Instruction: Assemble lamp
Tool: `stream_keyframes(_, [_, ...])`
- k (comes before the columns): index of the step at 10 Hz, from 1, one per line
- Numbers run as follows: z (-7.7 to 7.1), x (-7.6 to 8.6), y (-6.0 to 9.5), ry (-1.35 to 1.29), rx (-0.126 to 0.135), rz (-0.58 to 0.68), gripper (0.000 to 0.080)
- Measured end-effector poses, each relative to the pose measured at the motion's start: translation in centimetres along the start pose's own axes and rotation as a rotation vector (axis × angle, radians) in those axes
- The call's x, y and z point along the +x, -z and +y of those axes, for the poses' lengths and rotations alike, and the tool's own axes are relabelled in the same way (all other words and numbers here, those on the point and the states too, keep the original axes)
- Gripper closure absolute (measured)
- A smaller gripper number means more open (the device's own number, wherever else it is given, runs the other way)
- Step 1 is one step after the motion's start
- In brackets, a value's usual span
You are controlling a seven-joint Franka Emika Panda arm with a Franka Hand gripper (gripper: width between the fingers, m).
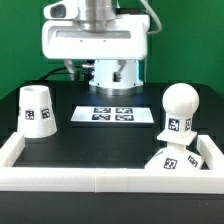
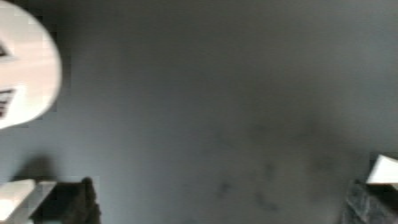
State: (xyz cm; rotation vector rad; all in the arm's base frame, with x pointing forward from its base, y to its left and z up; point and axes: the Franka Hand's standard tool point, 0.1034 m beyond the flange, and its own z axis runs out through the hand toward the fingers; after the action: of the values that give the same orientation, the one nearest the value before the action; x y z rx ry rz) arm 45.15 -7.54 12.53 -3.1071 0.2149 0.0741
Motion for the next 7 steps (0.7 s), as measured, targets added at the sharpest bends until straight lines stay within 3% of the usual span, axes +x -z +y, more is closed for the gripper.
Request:
stream_keyframes(3, [4.4, -0.3, 0.2, -0.023, -0.004, 0.001, 0.01])
stream_keyframes(5, [5.1, -0.5, 0.0, -0.018, -0.009, -0.005, 0.01])
stream_keyframes(7, [6.8, -0.8, -0.1, 0.0, -0.011, -0.005, 0.01])
